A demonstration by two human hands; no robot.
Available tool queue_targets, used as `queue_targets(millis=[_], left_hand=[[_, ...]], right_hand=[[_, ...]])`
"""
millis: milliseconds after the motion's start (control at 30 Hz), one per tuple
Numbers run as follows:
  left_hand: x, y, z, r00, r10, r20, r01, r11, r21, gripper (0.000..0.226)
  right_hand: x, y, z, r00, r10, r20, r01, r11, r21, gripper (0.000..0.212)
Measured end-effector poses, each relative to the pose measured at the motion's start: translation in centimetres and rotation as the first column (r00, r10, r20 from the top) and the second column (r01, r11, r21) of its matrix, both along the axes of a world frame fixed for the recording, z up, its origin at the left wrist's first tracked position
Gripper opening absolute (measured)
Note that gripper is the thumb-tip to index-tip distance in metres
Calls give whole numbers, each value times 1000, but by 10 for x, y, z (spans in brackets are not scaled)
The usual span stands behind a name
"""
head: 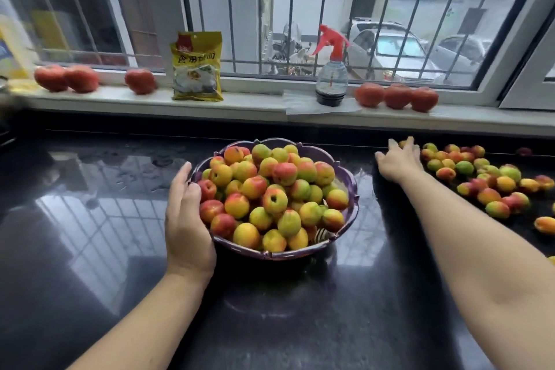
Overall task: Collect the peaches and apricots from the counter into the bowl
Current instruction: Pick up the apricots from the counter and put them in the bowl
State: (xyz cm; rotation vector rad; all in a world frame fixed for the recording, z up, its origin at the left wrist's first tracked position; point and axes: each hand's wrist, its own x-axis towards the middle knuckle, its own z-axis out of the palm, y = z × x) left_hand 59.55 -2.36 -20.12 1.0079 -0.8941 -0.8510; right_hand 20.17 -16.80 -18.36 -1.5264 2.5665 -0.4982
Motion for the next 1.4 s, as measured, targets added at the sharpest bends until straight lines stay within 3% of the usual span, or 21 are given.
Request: queue_targets(millis=[67,200,333,400,500,600,633,700,767,833,900,967,1033,1133,1267,1400], left_hand=[[-1,0,2,1000,10,-3,-10,1000,-1,54],[-2,0,3,1000,28,-12,-28,999,19,48],[-2,3,5,1000,14,-17,-13,999,45,44],[-3,6,8,1000,0,-28,2,998,58,43],[-3,8,11,1000,-8,-6,8,997,73,43],[-2,9,12,1000,-14,13,13,996,86,49],[-2,9,13,1000,-14,16,13,996,88,50],[-2,9,13,1000,-15,25,12,996,88,53],[-3,11,14,999,-10,45,6,996,86,56],[-3,14,16,998,-7,56,2,996,87,58],[-3,16,18,998,-17,61,12,996,91,59],[-3,18,20,998,-32,51,27,995,97,61],[-2,20,19,998,-48,51,42,994,103,64],[-2,20,19,996,-51,70,42,992,117,66],[-4,22,21,996,-30,90,18,990,137,65],[-13,29,21,995,-9,94,-6,987,160,56]], right_hand=[[-5,-1,-1,998,12,-60,-13,1000,-25,61],[-3,13,-11,973,-23,-230,-57,939,-339,43],[-6,16,-15,963,70,-259,-98,991,-95,55],[-9,17,-15,954,125,-274,-154,984,-87,50],[3,24,-2,963,161,-214,-203,961,-189,33],[35,46,34,982,187,13,-161,875,-457,27],[50,60,49,959,256,124,-151,828,-540,25],[84,100,76,806,520,281,-266,743,-614,25],[116,142,84,670,696,256,-471,666,-579,24],[143,170,76,652,745,140,-603,622,-499,19],[161,180,65,691,720,67,-618,636,-462,23],[166,183,60,722,679,135,-542,676,-500,25],[159,186,55,768,608,201,-376,682,-628,24],[136,190,35,894,373,249,-60,651,-757,14],[105,187,6,951,127,283,50,839,-543,21],[105,177,0,925,139,353,57,870,-491,22]])
